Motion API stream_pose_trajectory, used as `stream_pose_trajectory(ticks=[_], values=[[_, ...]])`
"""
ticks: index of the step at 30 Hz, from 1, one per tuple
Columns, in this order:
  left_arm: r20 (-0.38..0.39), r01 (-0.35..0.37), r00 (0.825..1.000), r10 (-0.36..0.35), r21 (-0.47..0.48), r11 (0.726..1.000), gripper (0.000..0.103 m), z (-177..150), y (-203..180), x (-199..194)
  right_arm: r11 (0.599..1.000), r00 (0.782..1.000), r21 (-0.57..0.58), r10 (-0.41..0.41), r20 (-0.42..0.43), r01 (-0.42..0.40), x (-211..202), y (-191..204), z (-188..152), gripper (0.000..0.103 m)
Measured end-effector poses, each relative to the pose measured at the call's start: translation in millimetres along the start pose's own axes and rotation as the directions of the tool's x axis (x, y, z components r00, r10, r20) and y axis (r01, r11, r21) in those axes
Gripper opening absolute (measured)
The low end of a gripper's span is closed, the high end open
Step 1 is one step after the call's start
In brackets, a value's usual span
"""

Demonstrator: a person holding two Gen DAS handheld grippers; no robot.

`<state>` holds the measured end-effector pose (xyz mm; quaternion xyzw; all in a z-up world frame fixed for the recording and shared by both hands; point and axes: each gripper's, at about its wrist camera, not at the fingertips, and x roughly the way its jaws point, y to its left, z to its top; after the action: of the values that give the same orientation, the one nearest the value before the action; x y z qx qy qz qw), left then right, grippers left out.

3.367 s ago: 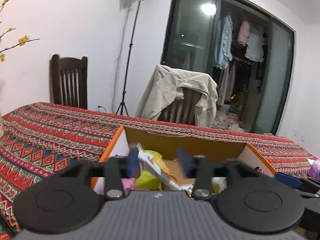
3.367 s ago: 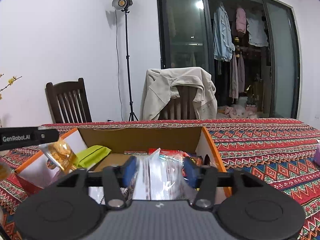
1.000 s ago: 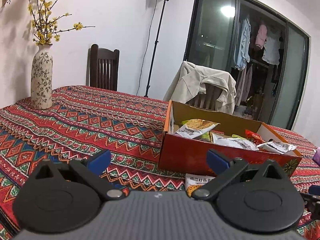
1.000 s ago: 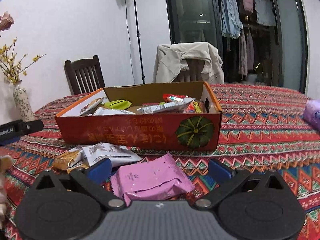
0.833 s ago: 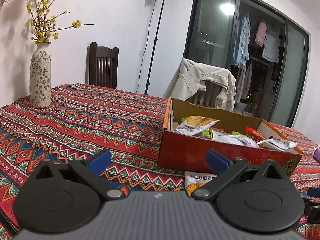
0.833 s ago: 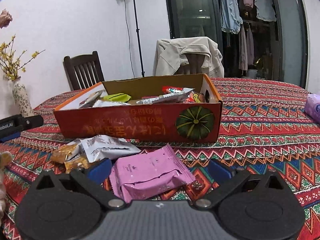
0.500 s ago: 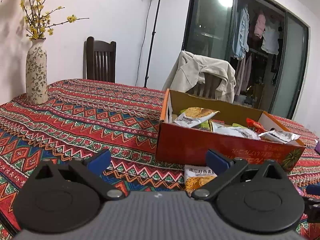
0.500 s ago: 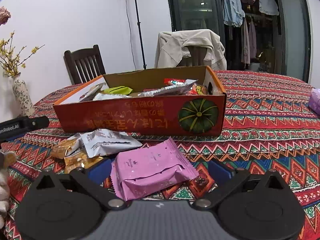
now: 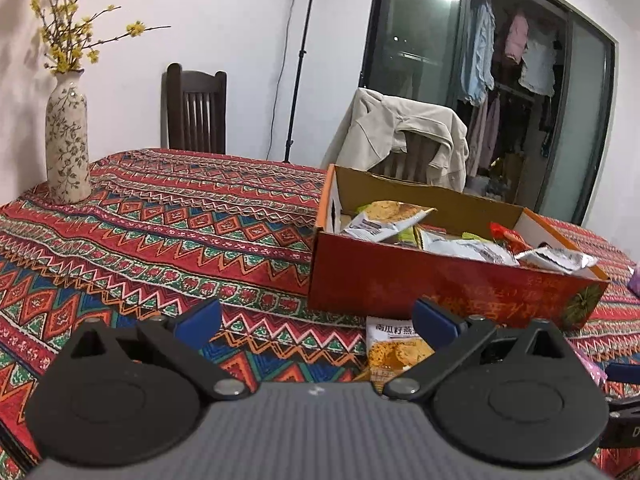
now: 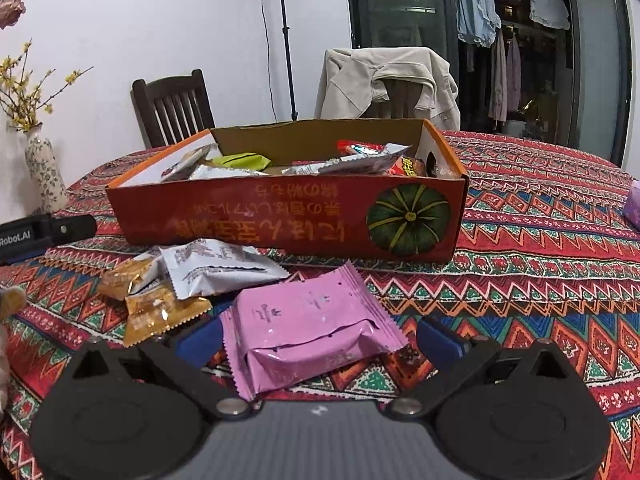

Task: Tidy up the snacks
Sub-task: 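Grasp the pink packet with the right tool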

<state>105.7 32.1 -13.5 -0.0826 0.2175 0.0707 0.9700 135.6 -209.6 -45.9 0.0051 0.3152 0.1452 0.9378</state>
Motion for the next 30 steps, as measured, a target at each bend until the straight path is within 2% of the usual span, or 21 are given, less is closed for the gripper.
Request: stream_pose_trajectory(ticks=[7,10,12,14,17,21,24,25,26,28,30], values=[[0.017,0.012,1.0,-0.012,0.003,1.0,0.103,-1,-1,-4,0.999,1.0,-0.038,-0.017,-0.022,0.016,3,5,1,0.103],[0.023,0.011,1.0,-0.011,-0.004,1.0,0.103,0,1,-6,0.997,0.998,-0.081,-0.023,-0.065,0.017,9,12,6,0.103],[0.031,0.011,0.999,-0.01,-0.016,1.0,0.103,1,3,-8,0.991,0.992,-0.124,-0.056,-0.109,0.042,18,18,10,0.103],[0.038,0.013,0.999,-0.012,-0.026,1.0,0.103,1,5,-9,0.989,0.992,-0.142,-0.051,-0.116,0.035,24,18,16,0.103],[0.041,0.015,0.999,-0.014,-0.032,0.999,0.103,2,6,-10,0.995,0.988,-0.103,-0.009,-0.157,-0.007,33,11,24,0.103],[0.033,0.014,0.999,-0.013,-0.032,0.999,0.103,2,6,-8,0.994,0.989,-0.109,0.005,-0.149,-0.022,36,8,26,0.103],[0.033,0.011,0.999,-0.01,-0.033,0.999,0.103,2,6,-8,0.994,0.995,-0.103,0.013,-0.1,-0.023,33,8,19,0.103],[0.031,0.008,0.999,-0.007,-0.032,0.999,0.103,1,6,-8,0.994,0.996,-0.105,0.014,-0.087,-0.024,32,8,17,0.102],[0.029,0.005,1.0,-0.004,-0.033,0.999,0.103,1,6,-7,0.994,0.997,-0.107,0.02,-0.078,-0.029,29,8,17,0.094],[0.027,0.001,1.0,0.0,-0.036,0.999,0.103,1,7,-6,0.994,0.998,-0.108,0.022,-0.067,-0.03,26,7,15,0.091],[0.031,-0.001,1.0,0.003,-0.04,0.999,0.103,1,8,-7,0.993,0.998,-0.11,0.024,-0.051,-0.029,22,8,15,0.079]])
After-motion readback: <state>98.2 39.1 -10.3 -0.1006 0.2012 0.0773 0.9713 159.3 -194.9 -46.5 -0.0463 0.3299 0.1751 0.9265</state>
